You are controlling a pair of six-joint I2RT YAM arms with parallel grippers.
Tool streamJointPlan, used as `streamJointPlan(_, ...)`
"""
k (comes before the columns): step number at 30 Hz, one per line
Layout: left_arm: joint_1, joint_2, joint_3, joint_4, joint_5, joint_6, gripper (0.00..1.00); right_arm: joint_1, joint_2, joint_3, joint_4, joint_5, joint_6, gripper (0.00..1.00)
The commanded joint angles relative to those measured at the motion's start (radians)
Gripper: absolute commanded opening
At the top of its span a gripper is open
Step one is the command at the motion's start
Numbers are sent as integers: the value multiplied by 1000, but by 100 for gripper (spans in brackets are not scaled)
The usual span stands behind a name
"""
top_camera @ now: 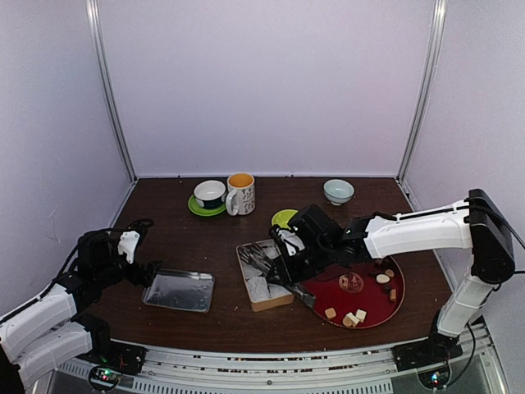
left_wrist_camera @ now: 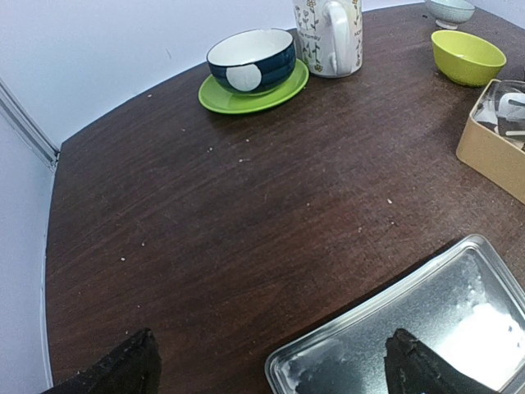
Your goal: Pack the chocolate
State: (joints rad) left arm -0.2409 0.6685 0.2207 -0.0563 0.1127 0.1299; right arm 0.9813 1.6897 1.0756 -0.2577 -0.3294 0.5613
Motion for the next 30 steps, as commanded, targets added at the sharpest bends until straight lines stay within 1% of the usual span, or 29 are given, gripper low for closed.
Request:
streamJointPlan(1,5,-3,12,26,13,13,98,-8,3,32,58,-28,17,40)
streamJointPlan(12,5,-2,12,27,13,12,98,-29,-13,36,52,-35,18,40)
streamJointPlan(16,5,-2,12,27,13,12,98,-32,-68,25,9,-18,1,40)
streamJointPlan(20,5,-3,12,26,14,13,98,-33,-123,4,-80,-6,-35,39)
streamJointPlan(22,5,-3,12,26,15,13,98,-32,-147,-17,-136,0,-49,38)
streamJointPlan(27,5,-3,11,25,16,13,98,-27,-201,-95,-185,-15,-57,35)
streamJointPlan(30,5,-1,12,26,16,12,98,-14,-214,-116,-206,-24,-59,29)
